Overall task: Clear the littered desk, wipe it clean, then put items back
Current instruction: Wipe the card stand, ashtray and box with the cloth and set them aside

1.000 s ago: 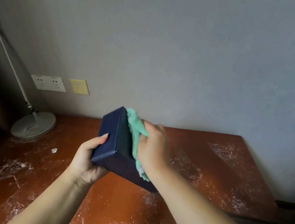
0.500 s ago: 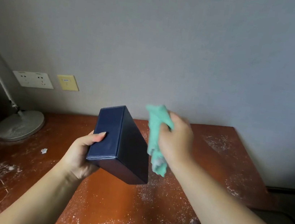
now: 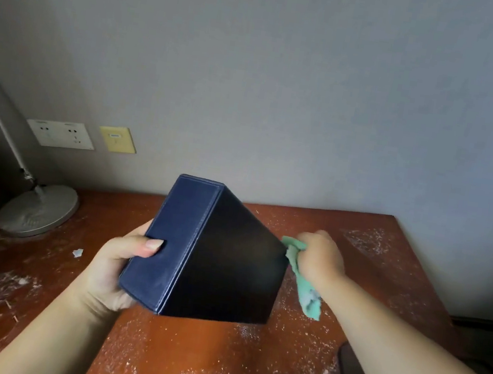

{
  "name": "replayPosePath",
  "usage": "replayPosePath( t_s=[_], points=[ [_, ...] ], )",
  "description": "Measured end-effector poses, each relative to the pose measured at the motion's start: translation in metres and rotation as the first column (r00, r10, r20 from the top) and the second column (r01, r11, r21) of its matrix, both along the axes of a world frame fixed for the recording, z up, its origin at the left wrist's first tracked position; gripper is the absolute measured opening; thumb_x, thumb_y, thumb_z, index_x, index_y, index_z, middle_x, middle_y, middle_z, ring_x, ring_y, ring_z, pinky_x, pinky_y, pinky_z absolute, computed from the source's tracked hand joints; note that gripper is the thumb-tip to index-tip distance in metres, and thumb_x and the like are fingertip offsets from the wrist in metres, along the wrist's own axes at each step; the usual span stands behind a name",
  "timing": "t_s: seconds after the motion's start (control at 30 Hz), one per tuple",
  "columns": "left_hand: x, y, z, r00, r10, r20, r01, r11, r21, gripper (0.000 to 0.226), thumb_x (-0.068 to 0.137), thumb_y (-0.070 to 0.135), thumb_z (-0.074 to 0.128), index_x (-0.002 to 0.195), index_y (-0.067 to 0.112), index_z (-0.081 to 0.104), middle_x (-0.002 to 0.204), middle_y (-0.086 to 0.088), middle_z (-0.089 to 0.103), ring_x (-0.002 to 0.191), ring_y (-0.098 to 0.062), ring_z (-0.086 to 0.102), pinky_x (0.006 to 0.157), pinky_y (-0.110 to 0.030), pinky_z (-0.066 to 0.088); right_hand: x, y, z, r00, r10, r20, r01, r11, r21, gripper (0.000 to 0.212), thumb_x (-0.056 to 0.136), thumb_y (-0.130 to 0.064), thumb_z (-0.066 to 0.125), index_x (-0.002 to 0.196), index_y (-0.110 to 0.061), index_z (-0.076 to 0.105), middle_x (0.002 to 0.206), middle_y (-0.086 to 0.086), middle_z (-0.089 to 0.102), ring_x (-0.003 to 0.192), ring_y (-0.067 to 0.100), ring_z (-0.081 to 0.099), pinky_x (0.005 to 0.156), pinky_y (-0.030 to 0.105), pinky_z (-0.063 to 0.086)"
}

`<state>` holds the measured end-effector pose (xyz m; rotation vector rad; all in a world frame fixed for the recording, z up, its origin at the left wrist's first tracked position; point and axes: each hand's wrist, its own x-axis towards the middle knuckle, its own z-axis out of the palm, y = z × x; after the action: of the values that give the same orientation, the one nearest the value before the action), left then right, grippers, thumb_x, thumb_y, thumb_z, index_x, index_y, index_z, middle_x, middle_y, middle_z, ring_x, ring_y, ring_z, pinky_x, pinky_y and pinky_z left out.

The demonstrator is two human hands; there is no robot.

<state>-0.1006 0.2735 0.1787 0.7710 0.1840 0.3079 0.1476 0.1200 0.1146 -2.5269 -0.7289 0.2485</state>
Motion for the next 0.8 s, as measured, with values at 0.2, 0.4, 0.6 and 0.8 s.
replayPosePath(
  t_s=[0.2, 0.4, 0.6, 0.8],
  points=[
    [0.031, -0.016, -0.007, 0.985, 0.128, -0.119, -0.131, 0.991, -0.016, 0.092, 0.017, 0.017, 0.094, 0.102, 0.006, 0.059, 0.081, -0.013, 0.069, 0.065, -0.023, 0.07, 0.052, -0.032, 0.057, -0.036, -0.002, 0.058, 0.986, -0.163, -0.028, 0.153, 0.836, 0.527, 0.043, 0.086, 0.001, 0.044, 0.118, -0.017, 0.064, 0.116, 0.007, 0.054, 0.101, 0.023, 0.054, 0.079, 0.021, 0.037],
    [0.043, -0.027, 0.002, 0.954, 0.29, -0.074, -0.295, 0.953, -0.072, 0.07, 0.008, 0.017, 0.091, 0.075, 0.008, 0.074, 0.075, -0.009, 0.071, 0.061, -0.02, 0.069, 0.054, -0.033, 0.058, -0.12, 0.012, 0.057, 0.965, 0.075, 0.249, -0.226, 0.719, 0.658, 0.039, 0.085, 0.002, 0.052, 0.116, -0.016, 0.067, 0.105, -0.001, 0.054, 0.09, 0.011, 0.056, 0.079, 0.012, 0.045],
    [0.028, -0.029, 0.03, 0.892, 0.449, 0.057, -0.432, 0.882, -0.191, 0.037, 0.035, 0.012, 0.085, 0.07, 0.01, 0.072, 0.078, -0.005, 0.071, 0.067, -0.018, 0.071, 0.059, -0.035, 0.059, -0.043, -0.036, -0.02, 0.973, -0.221, -0.06, 0.222, 0.975, 0.013, 0.045, 0.093, -0.004, 0.041, 0.131, -0.024, 0.054, 0.124, 0.003, 0.047, 0.089, 0.018, 0.051, 0.071, 0.019, 0.036],
    [0.056, -0.037, 0.025, 0.836, 0.542, -0.087, -0.545, 0.802, -0.246, 0.015, 0.09, 0.024, 0.053, 0.099, 0.014, 0.061, 0.085, -0.005, 0.072, 0.077, -0.018, 0.069, 0.075, -0.037, 0.053, -0.091, -0.008, 0.042, 0.98, -0.189, 0.066, 0.071, 0.637, 0.768, 0.042, 0.085, 0.005, 0.049, 0.123, -0.01, 0.061, 0.108, 0.0, 0.044, 0.088, 0.001, 0.048, 0.081, 0.002, 0.035]
  ],
)
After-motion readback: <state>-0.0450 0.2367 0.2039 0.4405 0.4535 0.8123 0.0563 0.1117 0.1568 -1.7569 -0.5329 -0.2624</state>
